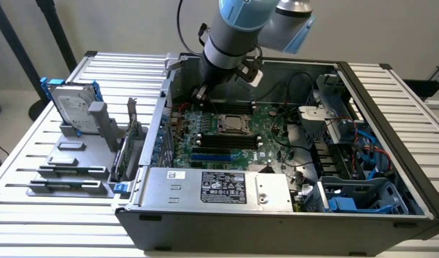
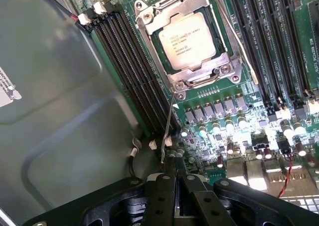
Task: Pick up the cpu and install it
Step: 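Install the first cpu locking lever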
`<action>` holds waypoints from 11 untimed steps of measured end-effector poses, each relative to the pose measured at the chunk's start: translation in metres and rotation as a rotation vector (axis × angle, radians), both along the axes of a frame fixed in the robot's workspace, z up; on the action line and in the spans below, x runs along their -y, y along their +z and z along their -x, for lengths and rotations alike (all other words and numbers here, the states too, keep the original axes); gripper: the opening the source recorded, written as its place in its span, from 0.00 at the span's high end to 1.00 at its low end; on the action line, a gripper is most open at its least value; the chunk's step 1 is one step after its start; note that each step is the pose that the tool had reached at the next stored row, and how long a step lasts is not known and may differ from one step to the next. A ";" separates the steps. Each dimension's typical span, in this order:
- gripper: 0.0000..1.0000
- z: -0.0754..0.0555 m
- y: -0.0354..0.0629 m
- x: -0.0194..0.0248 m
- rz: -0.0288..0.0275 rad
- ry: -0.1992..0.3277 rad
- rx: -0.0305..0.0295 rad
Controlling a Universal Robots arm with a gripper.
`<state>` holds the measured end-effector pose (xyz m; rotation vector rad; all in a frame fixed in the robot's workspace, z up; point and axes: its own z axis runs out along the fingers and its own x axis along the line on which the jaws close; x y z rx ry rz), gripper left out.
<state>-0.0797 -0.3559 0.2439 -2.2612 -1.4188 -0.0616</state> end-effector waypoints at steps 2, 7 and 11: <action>0.89 0.001 0.0000 0.0000 0.0000 -0.018 0.0000; 0.89 0.003 0.0000 0.0000 0.0000 -0.072 0.0000; 0.89 0.003 0.0000 0.0000 0.0000 -0.104 0.0001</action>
